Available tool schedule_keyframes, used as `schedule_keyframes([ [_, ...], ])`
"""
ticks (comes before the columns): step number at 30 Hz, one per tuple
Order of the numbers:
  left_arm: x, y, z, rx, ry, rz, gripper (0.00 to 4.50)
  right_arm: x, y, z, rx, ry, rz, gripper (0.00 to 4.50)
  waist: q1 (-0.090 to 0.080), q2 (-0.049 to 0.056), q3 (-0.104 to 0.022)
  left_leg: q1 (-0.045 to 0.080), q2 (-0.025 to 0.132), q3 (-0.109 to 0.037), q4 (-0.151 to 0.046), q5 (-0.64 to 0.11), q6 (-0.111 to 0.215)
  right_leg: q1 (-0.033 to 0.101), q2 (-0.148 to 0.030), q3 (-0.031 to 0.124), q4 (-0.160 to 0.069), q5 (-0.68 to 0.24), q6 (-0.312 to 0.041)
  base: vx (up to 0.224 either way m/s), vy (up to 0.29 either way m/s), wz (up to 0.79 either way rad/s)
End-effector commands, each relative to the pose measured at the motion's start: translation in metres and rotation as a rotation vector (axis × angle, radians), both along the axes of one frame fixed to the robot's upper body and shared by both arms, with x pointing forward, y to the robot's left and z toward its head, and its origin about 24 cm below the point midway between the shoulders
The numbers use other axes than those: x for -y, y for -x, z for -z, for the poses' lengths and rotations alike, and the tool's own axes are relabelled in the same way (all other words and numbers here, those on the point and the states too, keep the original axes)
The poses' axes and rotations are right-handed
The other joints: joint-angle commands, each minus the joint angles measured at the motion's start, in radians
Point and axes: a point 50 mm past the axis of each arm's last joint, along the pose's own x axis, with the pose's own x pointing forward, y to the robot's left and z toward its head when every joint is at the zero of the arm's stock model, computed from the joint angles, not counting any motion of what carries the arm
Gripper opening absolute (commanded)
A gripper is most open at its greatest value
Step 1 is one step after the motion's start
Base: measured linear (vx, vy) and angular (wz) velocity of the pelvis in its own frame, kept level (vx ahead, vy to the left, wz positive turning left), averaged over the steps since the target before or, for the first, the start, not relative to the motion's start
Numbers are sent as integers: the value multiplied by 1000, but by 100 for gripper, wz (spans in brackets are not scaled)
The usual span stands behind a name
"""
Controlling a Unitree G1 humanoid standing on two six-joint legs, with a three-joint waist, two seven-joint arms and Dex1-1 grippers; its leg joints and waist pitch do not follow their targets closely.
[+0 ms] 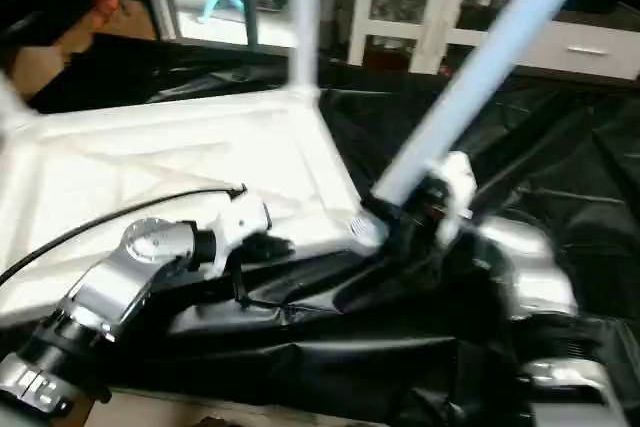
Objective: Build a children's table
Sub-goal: Insert table leg to table base
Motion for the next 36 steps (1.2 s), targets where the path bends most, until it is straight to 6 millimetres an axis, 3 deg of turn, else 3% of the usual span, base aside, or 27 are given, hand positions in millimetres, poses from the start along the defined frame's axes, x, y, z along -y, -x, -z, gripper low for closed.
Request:
schedule_keyframes([
  [1, 0, -5, -23, 110, 74, 11, 0, 15, 18, 27, -168, 61, -37, 187, -6, -17, -68, 47, 105, -49, -81, 10, 127, 35, -63, 24, -36, 28, -297, 0, 0, 0],
  [5, -5, -2, -22, 97, 74, 46, 0, 20, 27, 36, -211, 122, -116, 187, -1, -22, -68, 46, 104, -47, -79, -7, 115, 33, -63, 24, -37, -7, -294, 0, 0, 0],
  [13, -16, -4, -19, 95, 23, 66, 0, 20, 38, 50, -233, 265, -258, 187, -1, -22, -67, 46, 105, -49, -81, -25, 105, 29, -62, 25, -37, -26, -289, 0, 0, 0],
  [22, -17, -6, -19, 100, 20, 61, 0, 19, 46, 62, -245, 287, -277, 187, -7, -23, -62, 50, 106, -52, -91, -107, 66, 29, -61, 27, -49, -93, -279, 0, 0, 0],
  [31, -18, -4, -19, 83, 16, 75, 0, 19, 45, 70, -297, 261, -202, 187, -9, -22, -63, 51, 106, -53, -95, -125, 47, 31, -59, 27, -48, -60, -286, 0, 0, 0],
  [33, -19, -4, -19, 81, 16, 76, 0, 18, 42, 70, -299, 244, -174, 187, -11, -21, -60, 51, 106, -54, -99, -156, 35, 30, -59, 28, -51, -91, -283, 0, 0, 0],
  [34, -19, -4, -19, 79, 16, 76, 0, 17, 42, 71, -298, 239, -166, 187, -17, -21, -55, 52, 107, -56, -106, -221, 11, 27, -58, 28, -59, -160, -274, 0, 0, 0],
  [36, -18, -4, -19, 75, 16, 77, 0, 13, 39, 72, -293, 228, -138, 187, -20, -18, -53, 56, 108, -59, -111, -270, -16, 25, -58, 29, -63, -204, -264, 0, 0, 0],
])
